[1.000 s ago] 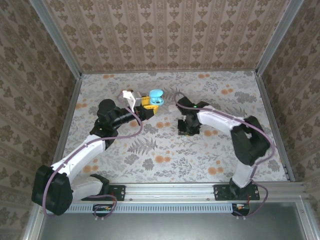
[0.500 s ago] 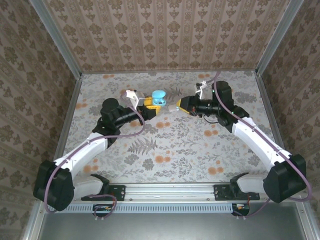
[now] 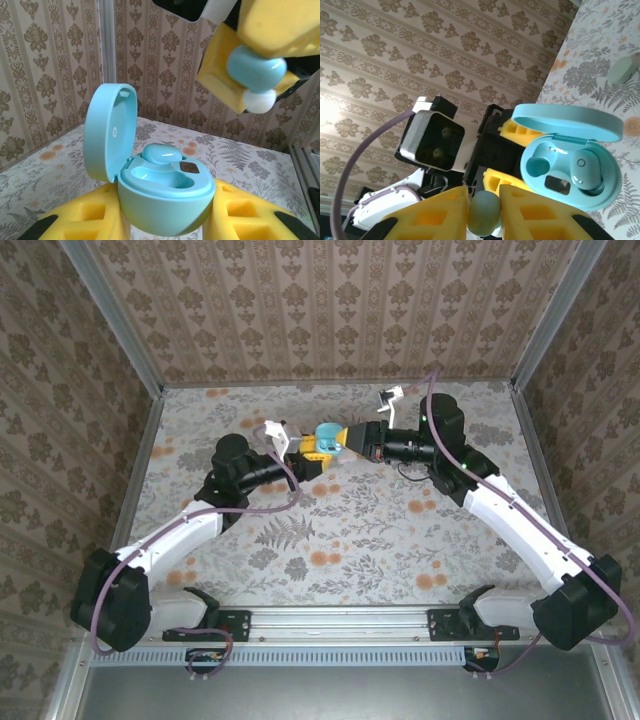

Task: Insert wireless bluetooth earbuds into charging case

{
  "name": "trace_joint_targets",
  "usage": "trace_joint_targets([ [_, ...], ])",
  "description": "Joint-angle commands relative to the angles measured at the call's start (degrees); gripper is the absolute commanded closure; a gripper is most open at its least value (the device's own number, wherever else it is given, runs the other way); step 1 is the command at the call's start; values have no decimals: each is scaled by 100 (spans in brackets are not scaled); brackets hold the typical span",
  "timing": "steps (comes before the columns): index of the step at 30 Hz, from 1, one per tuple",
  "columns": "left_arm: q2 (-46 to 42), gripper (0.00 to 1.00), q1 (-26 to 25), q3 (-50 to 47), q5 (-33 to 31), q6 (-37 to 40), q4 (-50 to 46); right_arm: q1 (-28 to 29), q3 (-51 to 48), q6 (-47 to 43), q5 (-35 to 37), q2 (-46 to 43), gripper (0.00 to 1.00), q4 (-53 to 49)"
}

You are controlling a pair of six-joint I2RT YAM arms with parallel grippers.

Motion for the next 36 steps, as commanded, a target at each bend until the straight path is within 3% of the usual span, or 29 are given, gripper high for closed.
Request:
trace_joint_targets([
  [1, -20, 73, -58, 205, 1, 190, 162, 70, 204, -173, 288, 140, 75, -7],
  [25, -23, 73, -139, 241, -94, 233, 107, 414, 515, -333, 616, 687, 75, -233],
  [36, -59, 73, -139, 234, -162, 186, 150, 556, 769, -920, 1264, 703, 75, -1273],
])
